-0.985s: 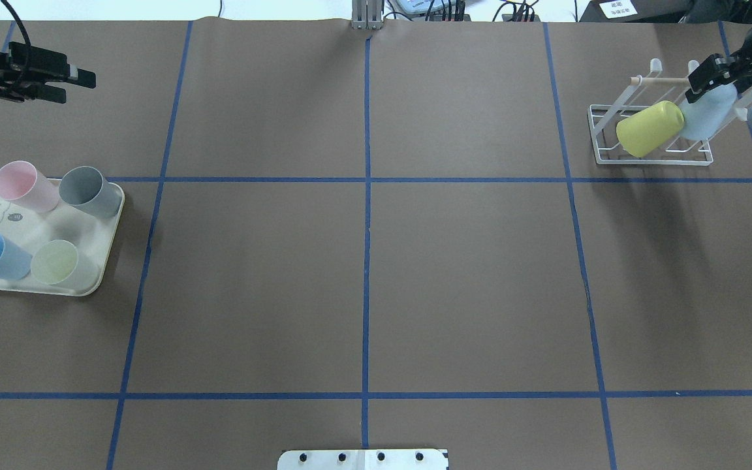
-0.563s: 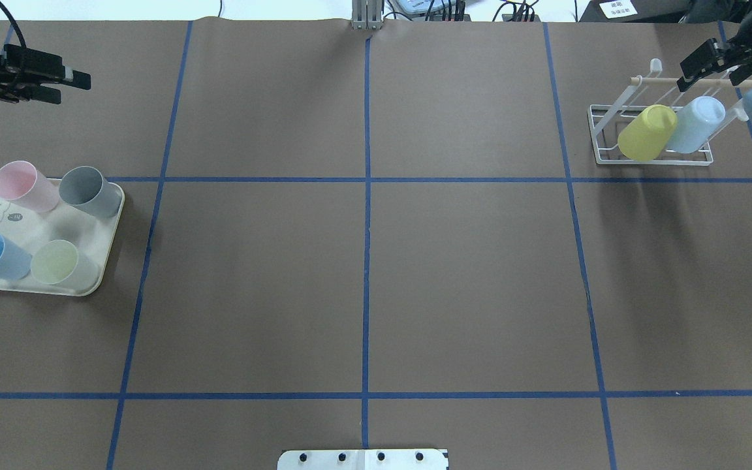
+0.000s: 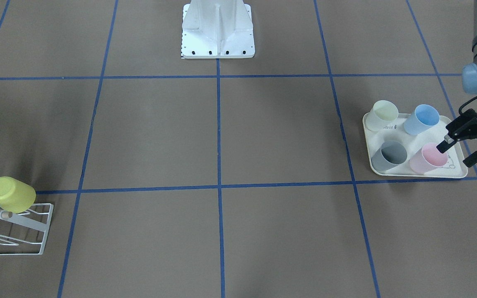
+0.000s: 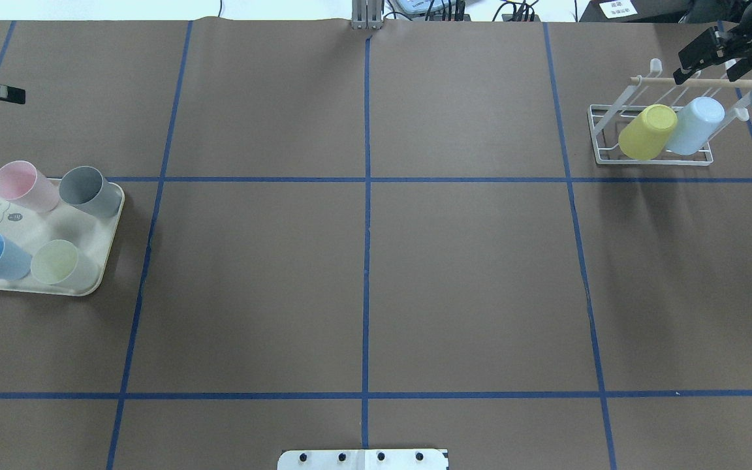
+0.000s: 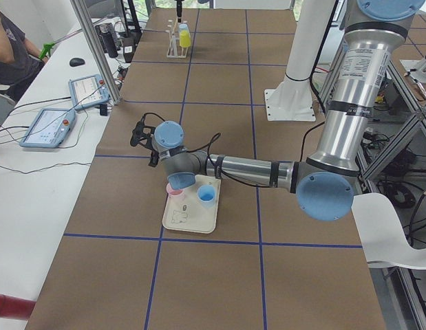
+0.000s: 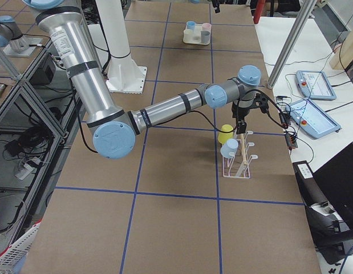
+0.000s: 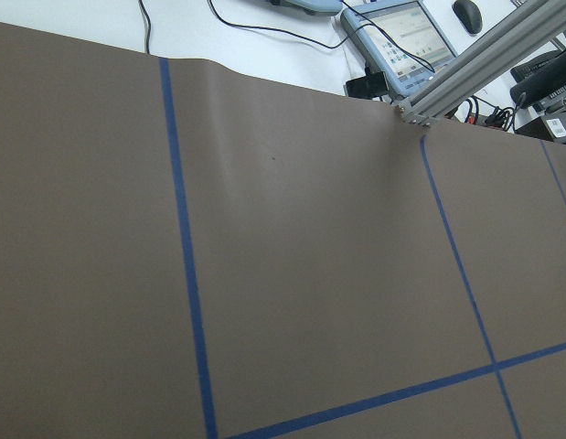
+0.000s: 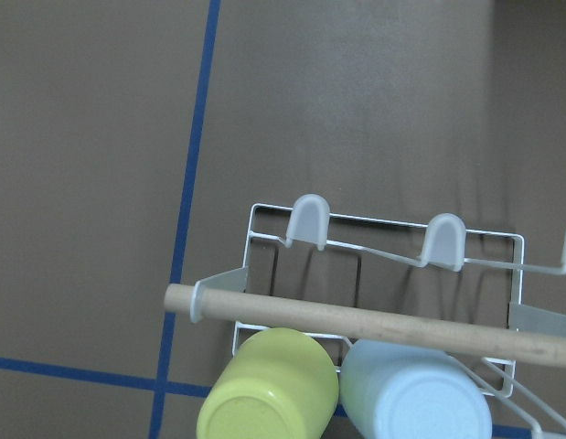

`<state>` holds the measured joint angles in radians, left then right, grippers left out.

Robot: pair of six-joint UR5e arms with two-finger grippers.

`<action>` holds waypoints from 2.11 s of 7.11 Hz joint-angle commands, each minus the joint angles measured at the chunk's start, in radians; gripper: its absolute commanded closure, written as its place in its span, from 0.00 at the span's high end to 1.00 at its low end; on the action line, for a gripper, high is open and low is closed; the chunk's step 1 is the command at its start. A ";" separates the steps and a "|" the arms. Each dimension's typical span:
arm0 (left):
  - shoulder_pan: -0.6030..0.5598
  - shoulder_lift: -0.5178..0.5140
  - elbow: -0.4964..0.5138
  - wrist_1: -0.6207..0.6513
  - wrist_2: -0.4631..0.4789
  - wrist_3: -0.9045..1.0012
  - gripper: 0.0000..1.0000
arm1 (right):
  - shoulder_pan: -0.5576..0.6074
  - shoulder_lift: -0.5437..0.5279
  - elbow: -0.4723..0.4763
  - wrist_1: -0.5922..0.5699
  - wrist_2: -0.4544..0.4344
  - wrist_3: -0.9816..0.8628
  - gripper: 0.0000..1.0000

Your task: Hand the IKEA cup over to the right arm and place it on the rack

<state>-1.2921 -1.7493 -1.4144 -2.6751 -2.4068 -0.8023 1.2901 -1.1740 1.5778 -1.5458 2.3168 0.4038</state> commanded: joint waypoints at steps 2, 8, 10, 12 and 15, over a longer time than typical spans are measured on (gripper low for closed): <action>0.007 0.079 -0.001 0.153 0.008 0.147 1.00 | -0.020 -0.007 0.037 0.001 0.003 0.062 0.99; 0.007 0.186 -0.090 0.342 -0.041 0.253 1.00 | -0.046 -0.023 0.071 0.001 0.001 0.086 0.99; 0.043 0.197 -0.098 0.422 -0.014 0.256 1.00 | -0.052 -0.023 0.076 0.001 0.001 0.086 0.99; 0.112 0.226 -0.151 0.509 0.057 0.256 1.00 | -0.052 -0.024 0.080 0.001 0.001 0.086 0.99; 0.114 0.393 -0.327 0.530 0.149 0.253 1.00 | -0.054 -0.024 0.082 0.001 0.003 0.089 0.99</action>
<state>-1.1803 -1.4119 -1.6901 -2.1599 -2.2918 -0.5478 1.2373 -1.1975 1.6596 -1.5447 2.3192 0.4914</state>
